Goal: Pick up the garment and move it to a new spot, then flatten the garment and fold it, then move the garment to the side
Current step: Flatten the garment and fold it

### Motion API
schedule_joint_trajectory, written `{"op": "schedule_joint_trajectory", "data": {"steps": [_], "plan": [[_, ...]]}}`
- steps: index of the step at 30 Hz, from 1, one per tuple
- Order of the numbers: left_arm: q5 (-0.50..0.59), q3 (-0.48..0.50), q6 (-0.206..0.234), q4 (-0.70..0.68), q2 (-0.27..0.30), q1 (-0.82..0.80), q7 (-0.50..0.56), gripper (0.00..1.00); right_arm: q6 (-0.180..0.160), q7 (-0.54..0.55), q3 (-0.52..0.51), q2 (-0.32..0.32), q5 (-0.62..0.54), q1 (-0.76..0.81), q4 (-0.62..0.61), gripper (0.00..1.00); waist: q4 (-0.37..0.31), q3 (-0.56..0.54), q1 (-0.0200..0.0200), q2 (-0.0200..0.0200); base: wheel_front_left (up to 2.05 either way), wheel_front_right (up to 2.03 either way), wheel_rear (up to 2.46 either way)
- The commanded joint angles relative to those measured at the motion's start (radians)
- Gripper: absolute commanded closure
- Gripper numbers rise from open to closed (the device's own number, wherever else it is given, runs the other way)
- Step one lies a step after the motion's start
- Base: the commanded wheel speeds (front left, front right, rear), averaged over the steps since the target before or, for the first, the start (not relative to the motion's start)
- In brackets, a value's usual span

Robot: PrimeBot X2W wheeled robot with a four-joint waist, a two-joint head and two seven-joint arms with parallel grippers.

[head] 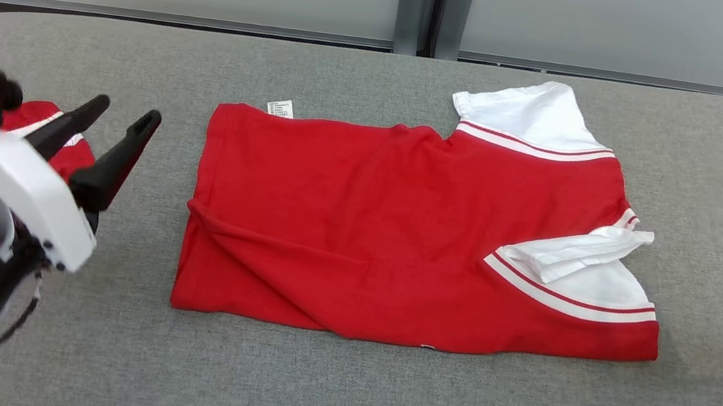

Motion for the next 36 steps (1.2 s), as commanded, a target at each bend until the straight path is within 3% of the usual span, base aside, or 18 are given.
{"op": "schedule_joint_trajectory", "data": {"steps": [1, 6, 13, 19, 29, 31, 33, 36], "plan": [[0.04, 0.005, 0.035, -0.015, 0.005, 0.04, -0.058, 0.0, 0.0, -0.034, -0.019, 0.012, -0.013, 0.04, -0.008, 0.0, 0.002, 0.0, 0.0, 0.0, 0.0, 0.0, 0.0], [0.104, 0.015, 0.151, -0.066, -0.024, 0.177, -0.244, 0.0, 0.0, -0.118, -0.07, 0.066, -0.076, 0.154, -0.007, 0.0, -0.003, 0.011, 0.0, 0.0, 0.0, 0.0, 0.0], [0.108, 0.008, 0.19, -0.069, -0.065, 0.291, -0.295, 0.0, 0.0, -0.106, -0.073, 0.113, -0.102, 0.217, 0.064, 0.0, -0.01, 0.035, 0.0, 0.0, 0.0, 0.0, 0.0], [0.102, -0.008, 0.176, -0.004, -0.113, 0.3, -0.293, 0.0, 0.0, -0.066, -0.036, 0.137, -0.074, 0.176, 0.17, 0.0, -0.007, 0.068, 0.0, 0.0, 0.0, 0.0, 0.0], [0.106, -0.079, 0.139, 0.127, -0.175, 0.227, -0.187, 0.0, 0.0, 0.003, 0.042, 0.143, -0.01, 0.111, 0.312, 0.0, 0.007, 0.091, 0.0, 0.0, 0.0, 0.0, 0.0], [0.097, -0.091, 0.131, 0.146, -0.184, 0.221, -0.163, 0.0, 0.0, 0.002, 0.057, 0.14, 0.003, 0.105, 0.32, 0.26, 0.004, 0.091, 0.0, 0.0, 0.0, 0.0, 0.0], [0.092, -0.096, 0.12, 0.153, -0.193, 0.211, -0.149, 0.0, 0.0, 0.002, 0.071, 0.139, 0.014, 0.096, 0.328, 0.41, 0.002, 0.092, 0.0, 0.0, 0.0, 0.0, 0.0], [0.077, -0.109, 0.107, 0.148, -0.206, 0.205, -0.115, 0.0, 0.0, 0.002, 0.095, 0.133, 0.031, 0.08, 0.343, 0.3, -0.001, 0.094, 0.0, 0.0, 0.0, 0.0, 0.0]]}}
